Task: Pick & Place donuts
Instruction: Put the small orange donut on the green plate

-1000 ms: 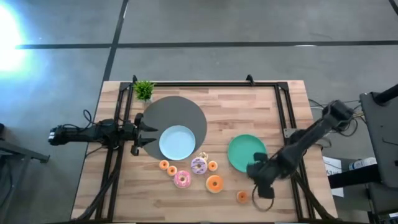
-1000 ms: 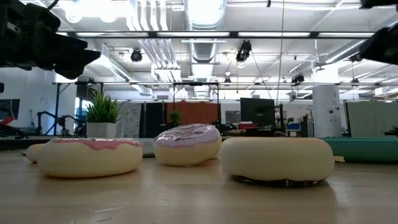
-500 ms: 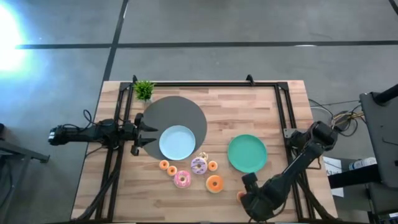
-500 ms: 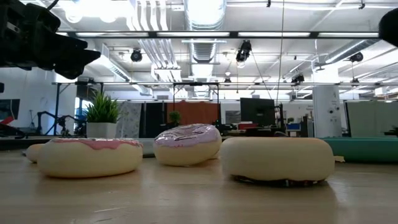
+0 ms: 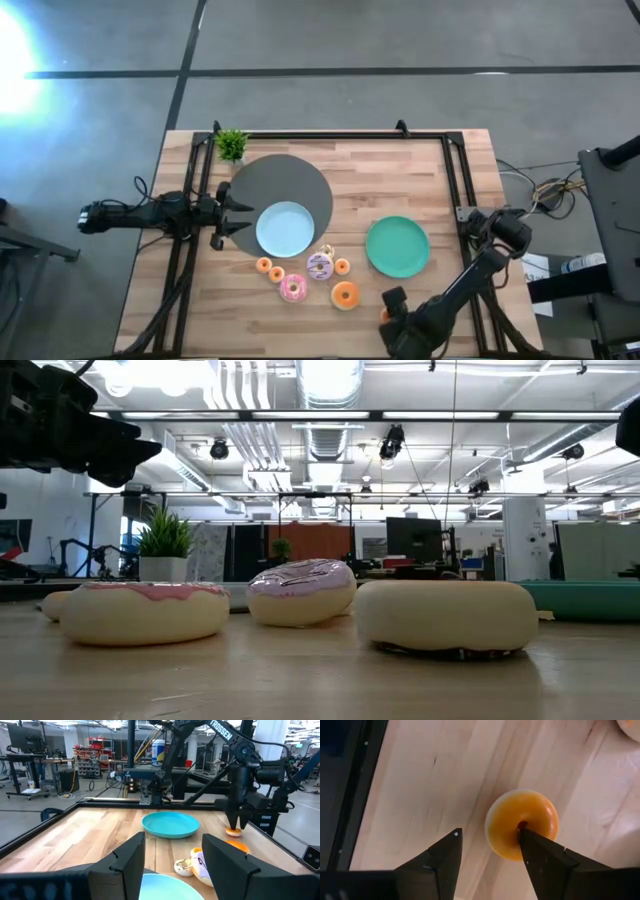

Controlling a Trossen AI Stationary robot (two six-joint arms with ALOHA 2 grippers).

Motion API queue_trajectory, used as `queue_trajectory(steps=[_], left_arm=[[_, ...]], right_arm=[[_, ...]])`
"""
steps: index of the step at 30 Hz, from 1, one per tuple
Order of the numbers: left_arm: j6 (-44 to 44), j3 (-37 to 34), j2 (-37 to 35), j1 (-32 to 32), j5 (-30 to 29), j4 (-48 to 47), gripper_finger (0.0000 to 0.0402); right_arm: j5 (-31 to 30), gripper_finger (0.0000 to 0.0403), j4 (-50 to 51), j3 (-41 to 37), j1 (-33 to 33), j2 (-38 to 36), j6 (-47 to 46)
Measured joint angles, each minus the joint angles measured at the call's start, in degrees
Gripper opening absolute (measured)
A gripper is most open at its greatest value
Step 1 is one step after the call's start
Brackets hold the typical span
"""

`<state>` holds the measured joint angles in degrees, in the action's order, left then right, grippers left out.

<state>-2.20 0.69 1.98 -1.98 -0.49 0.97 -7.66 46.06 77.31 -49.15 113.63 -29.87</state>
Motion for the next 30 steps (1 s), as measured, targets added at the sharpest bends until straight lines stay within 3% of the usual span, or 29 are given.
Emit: queue_trajectory(steps=[6,15,19,24,30], left_arm=[[0.0,0.0,0.0,0.0,0.0,0.0,0.0171],[0.0,0.0,0.0,0.0,0.0,0.0,0.0171],[0.0,0.0,0.0,0.0,0.0,0.0,0.0171],[0.0,0.0,0.0,0.0,0.0,0.0,0.0171],[0.0,0.0,0.0,0.0,0.0,0.0,0.0171]], right_arm=[[-0.4,0.0138,0.0,-0.1,0.1,0.8,-3.0],[-4.0,0.002,1.0,-3.2,2.4,-3.8,-11.4],[-4.5,0.0012,1.5,-6.7,4.6,-9.8,-21.1],[-8.0,0.001,-6.3,-18.3,6.8,-23.5,-43.2],[-19.7,0.0009,-35.0,-41.7,7.1,-43.5,-67.6]])
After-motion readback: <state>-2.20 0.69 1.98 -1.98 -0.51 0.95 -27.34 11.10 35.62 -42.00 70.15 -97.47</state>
